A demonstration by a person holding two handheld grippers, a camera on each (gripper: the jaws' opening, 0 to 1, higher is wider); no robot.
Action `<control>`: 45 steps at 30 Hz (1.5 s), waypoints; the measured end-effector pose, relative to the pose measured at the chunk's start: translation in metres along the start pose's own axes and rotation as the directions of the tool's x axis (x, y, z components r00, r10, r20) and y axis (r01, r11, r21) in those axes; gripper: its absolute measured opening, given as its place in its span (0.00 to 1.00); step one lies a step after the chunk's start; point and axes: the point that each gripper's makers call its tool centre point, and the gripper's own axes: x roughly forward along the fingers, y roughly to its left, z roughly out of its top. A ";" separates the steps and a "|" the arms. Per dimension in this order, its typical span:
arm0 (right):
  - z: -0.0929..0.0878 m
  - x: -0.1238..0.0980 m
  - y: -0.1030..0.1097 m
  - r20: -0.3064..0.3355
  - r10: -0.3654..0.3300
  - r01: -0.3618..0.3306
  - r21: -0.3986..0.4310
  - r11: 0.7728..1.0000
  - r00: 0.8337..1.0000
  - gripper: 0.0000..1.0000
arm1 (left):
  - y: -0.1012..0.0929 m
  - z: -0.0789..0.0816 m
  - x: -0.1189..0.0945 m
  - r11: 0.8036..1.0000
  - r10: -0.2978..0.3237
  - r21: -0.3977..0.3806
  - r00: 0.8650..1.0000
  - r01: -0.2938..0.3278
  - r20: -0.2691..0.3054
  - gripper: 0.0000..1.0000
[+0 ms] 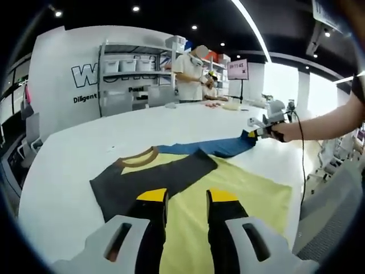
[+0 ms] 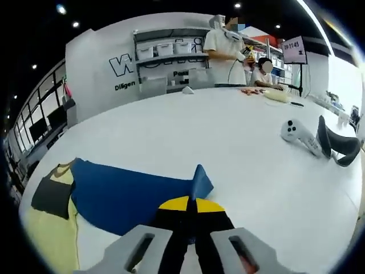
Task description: Fold the garment on the visible template until the final outline fits inside the template.
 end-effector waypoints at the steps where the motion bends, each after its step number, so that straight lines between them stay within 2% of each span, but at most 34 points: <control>1: 0.001 0.000 0.002 0.004 0.002 -0.002 -0.004 1.000 1.000 0.00 | -0.001 0.000 0.000 1.000 -0.002 0.001 1.000 0.002 -0.001 0.23; 7: 0.014 -0.005 0.018 0.035 0.025 -0.023 -0.057 0.998 0.999 0.00 | -0.003 -0.002 -0.002 1.000 -0.008 -0.002 1.000 0.008 -0.007 0.24; 15: 0.036 -0.012 0.053 0.093 0.086 -0.077 -0.096 0.992 0.992 0.00 | -0.007 -0.003 -0.005 1.000 -0.011 -0.007 1.000 0.011 -0.003 0.24; 17: 0.038 -0.012 0.060 0.093 0.090 -0.077 -0.131 0.988 0.992 0.00 | -0.007 -0.002 -0.007 1.000 -0.010 -0.007 1.000 0.010 -0.001 0.24; 32: 0.053 -0.021 0.123 0.133 0.203 -0.189 -0.112 0.976 0.970 0.00 | -0.012 -0.004 -0.014 1.000 -0.022 -0.005 1.000 0.022 0.005 0.24; 38: 0.058 -0.020 0.161 0.145 0.258 -0.243 -0.108 0.964 0.955 0.00 | -0.012 -0.002 -0.015 0.999 -0.030 -0.011 0.999 0.030 0.010 0.25; 45: 0.059 -0.021 0.193 0.151 0.306 -0.292 -0.109 0.950 0.940 0.00 | -0.015 -0.002 -0.019 0.999 -0.037 -0.005 0.999 0.037 0.010 0.25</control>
